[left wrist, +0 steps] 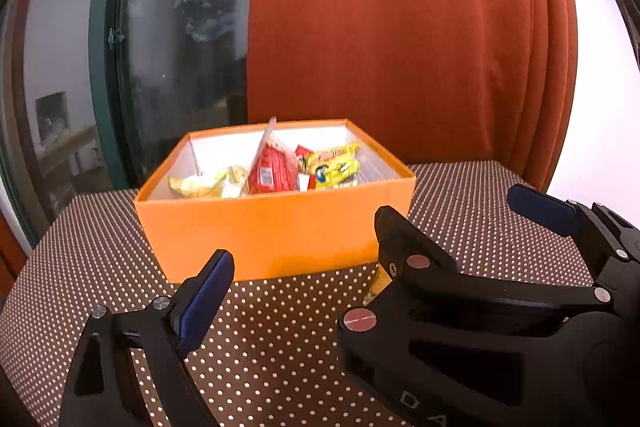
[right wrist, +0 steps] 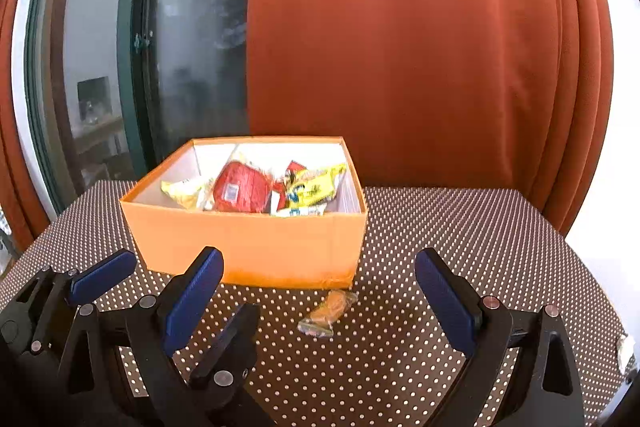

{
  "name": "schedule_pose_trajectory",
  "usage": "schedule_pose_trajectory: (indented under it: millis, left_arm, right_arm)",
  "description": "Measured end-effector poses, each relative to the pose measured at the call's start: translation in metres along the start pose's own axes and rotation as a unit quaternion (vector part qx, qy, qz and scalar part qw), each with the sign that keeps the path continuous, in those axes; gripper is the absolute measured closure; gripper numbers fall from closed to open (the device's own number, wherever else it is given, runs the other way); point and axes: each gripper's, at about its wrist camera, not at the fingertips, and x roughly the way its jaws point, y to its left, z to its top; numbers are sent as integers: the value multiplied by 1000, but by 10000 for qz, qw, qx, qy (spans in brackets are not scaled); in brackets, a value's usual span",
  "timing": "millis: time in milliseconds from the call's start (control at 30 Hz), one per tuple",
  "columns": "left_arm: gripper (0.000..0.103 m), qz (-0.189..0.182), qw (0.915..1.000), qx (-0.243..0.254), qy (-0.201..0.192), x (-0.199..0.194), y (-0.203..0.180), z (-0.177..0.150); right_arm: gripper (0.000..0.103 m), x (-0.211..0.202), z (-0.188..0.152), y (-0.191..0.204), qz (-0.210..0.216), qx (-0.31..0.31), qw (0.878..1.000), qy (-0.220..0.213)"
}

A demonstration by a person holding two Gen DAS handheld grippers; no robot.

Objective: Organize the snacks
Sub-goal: 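Lower the right tool and grasp the small wrapped orange candy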

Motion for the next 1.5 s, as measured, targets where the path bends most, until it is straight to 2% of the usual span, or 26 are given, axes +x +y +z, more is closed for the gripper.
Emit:
schedule_pose_trajectory:
  millis: [400,600,667,1100,1367,1467,1500]
  left_arm:
    - [15,238,9971,66,717,47,9,-20]
    - [17,185,9921,93,1240,78,13,-27]
    - [20,173,9890,238,1452,92,13,-27]
    - [23,100,9819,115,1889,142,15,-33]
    - [24,58,9812,90,1928,152,16,-34]
    - [23,46,9810,79,1937,153,17,-33]
    - [23,44,9810,82,1938,153,17,-33]
  right_arm:
    - [5,50,-26,-9,101,164,9982,563]
    - [5,79,-37,-14,174,283,9952,917]
    - [5,88,-40,-15,164,282,9941,1033]
    - [6,133,-51,-25,18,359,9870,1568]
    - [21,157,-58,-26,47,433,9794,1970]
    - [36,162,-56,-24,84,421,9794,1973]
    - [46,163,-56,-23,81,406,9797,1960]
